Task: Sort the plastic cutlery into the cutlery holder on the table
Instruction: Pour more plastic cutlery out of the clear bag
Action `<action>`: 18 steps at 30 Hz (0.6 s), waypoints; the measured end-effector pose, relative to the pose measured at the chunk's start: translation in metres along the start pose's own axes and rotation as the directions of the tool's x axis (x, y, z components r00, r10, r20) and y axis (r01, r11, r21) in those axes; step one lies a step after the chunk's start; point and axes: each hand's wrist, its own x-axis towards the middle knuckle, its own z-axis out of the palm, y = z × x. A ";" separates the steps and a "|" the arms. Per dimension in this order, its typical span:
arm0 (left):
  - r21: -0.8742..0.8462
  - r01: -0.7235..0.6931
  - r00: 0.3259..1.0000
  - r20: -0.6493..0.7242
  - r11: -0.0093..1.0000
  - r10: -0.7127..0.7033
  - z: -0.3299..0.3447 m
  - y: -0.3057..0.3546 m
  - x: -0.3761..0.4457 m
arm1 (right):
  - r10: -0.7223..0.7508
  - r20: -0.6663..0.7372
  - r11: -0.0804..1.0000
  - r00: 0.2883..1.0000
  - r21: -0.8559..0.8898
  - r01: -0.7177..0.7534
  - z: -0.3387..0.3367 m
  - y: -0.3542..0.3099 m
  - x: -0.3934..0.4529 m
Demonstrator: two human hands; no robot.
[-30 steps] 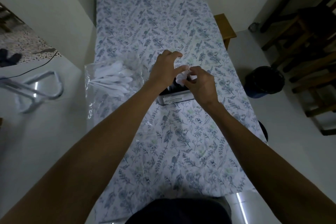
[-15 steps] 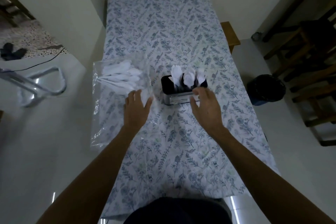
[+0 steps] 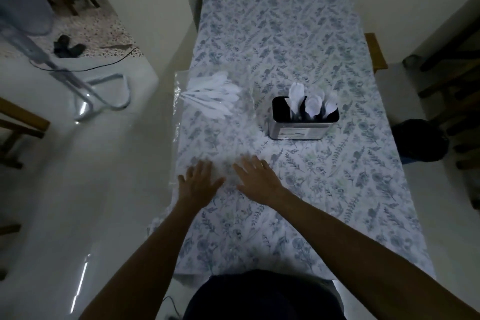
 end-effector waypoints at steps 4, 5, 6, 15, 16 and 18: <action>0.058 -0.101 0.993 -0.053 0.993 0.105 0.007 0.019 -0.031 | -0.012 -0.059 1.000 0.998 -0.020 0.011 0.014 0.007 -0.020; 0.062 -0.132 0.990 -0.049 0.989 0.135 0.011 0.027 -0.041 | -0.004 -0.070 1.000 0.998 -0.017 0.003 0.017 0.013 -0.027; 0.070 -0.166 0.985 -0.036 0.984 0.169 0.014 0.038 -0.051 | 0.018 -0.079 1.000 0.997 -0.004 -0.018 0.020 0.019 -0.035; 0.108 -0.604 0.792 -0.032 0.790 0.610 0.070 0.143 -0.113 | 0.347 -0.048 0.937 0.937 0.061 -0.344 0.038 0.080 -0.106; 0.104 -0.637 0.767 -0.014 0.763 0.642 0.073 0.153 -0.117 | 0.384 -0.043 0.921 0.922 0.083 -0.380 0.040 0.087 -0.114; 0.096 -0.683 0.729 0.027 0.724 0.684 0.081 0.170 -0.122 | 0.431 -0.029 0.898 0.902 0.108 -0.425 0.044 0.099 -0.129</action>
